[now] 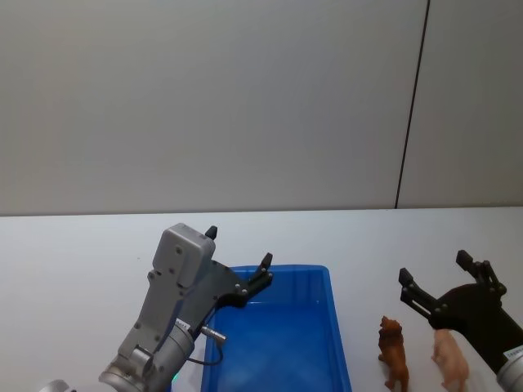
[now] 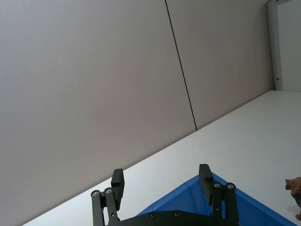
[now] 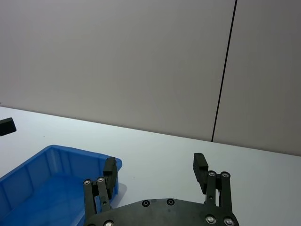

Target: Pick up the two dolls from the table and place them into the box.

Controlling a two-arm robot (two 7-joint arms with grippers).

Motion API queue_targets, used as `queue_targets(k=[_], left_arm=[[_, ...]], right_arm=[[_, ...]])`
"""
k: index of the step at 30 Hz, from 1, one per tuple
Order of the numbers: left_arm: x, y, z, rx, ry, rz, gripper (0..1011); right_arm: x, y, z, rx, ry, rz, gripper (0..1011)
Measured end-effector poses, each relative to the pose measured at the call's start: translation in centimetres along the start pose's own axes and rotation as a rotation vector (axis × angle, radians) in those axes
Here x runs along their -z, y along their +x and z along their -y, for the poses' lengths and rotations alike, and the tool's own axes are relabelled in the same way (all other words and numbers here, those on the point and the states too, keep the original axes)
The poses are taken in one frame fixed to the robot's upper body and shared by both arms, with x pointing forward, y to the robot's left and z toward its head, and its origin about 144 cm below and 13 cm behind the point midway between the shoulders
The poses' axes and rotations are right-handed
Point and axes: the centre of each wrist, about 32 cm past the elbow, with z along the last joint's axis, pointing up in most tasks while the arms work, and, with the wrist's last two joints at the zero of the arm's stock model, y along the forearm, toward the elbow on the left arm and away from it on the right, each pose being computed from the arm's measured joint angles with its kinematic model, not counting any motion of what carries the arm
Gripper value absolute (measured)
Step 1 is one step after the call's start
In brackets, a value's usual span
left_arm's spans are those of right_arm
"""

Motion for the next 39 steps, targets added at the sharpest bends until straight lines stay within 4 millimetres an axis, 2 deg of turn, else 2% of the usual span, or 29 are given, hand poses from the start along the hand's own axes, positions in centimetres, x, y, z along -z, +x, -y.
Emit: queue_targets(k=[39], left_arm=[[0.0, 0.0, 0.0, 0.0, 0.0, 0.0, 1001]], right_arm=[[0.0, 0.0, 0.0, 0.0, 0.0, 0.0, 1001]])
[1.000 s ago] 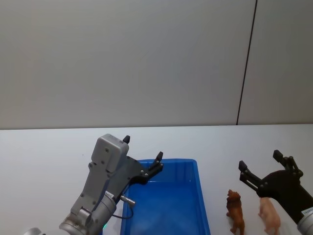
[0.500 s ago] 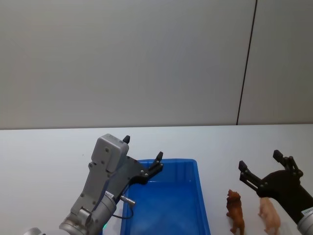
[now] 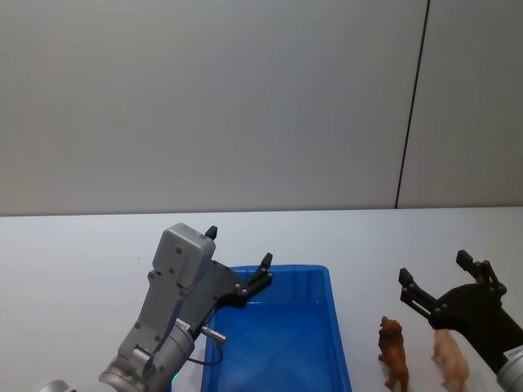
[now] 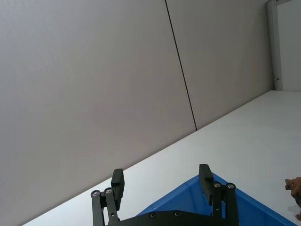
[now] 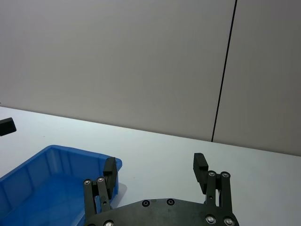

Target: Pick up the two dolls from the table and place them into the box.

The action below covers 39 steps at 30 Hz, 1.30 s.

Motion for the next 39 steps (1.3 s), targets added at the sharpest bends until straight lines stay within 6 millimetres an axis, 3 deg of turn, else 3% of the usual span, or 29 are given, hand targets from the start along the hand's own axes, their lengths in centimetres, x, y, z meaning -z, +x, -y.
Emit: queue_targets(k=[21, 39], left_arm=[[0.0, 0.0, 0.0, 0.0, 0.0, 0.0, 1001], [0.0, 0.0, 0.0, 0.0, 0.0, 0.0, 1001]], right_arm=[[0.01, 0.11, 0.04, 0.017, -0.011, -0.002, 1001], [0.85, 0.37, 0.51, 0.092, -0.147, -0.028, 1001]])
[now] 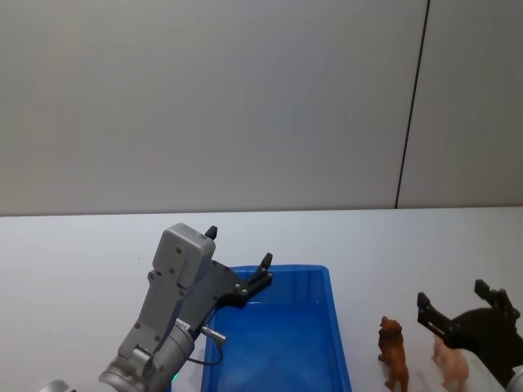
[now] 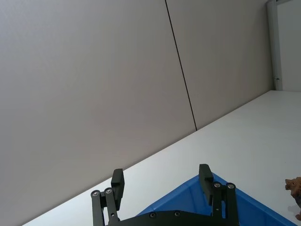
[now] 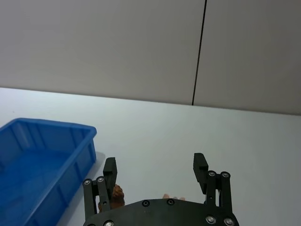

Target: Pick up the two dolls from the table and place them into the box.

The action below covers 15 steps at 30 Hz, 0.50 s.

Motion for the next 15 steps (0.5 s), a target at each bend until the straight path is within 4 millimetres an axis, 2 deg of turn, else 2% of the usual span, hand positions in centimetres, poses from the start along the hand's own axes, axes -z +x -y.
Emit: queue_targets(k=[15], left_arm=[[0.0, 0.0, 0.0, 0.0, 0.0, 0.0, 1001]], right_arm=[[2.1, 0.1, -0.4, 0.034, -0.124, -0.001, 1001]])
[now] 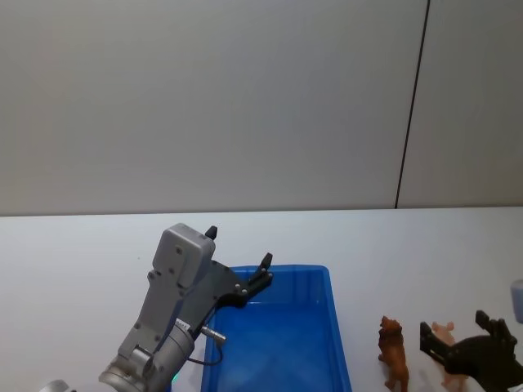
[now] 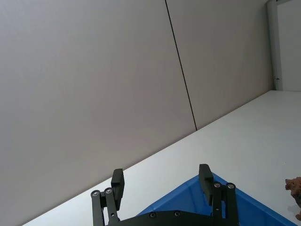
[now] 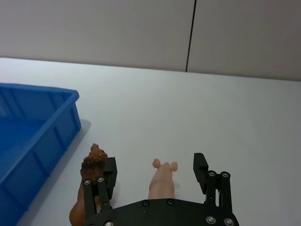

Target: Pick up the two dolls from the table and place them into the box.

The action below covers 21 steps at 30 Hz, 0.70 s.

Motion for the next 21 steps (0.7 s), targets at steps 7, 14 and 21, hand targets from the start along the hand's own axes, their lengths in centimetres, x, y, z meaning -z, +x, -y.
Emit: queue_targets(k=[7, 14, 21], left_arm=[[0.0, 0.0, 0.0, 0.0, 0.0, 0.0, 1001], [0.0, 0.0, 0.0, 0.0, 0.0, 0.0, 1002], [0.0, 0.0, 0.0, 0.0, 0.0, 0.0, 1002]], right_arm=[[0.9, 0.0, -0.4, 0.016, -0.046, 0.005, 1001], [1.7, 0.0, -0.7, 0.032, -0.085, 0.006, 1001], [2.2, 0.0, -0.9, 0.039, -0.111, 0.001, 912]])
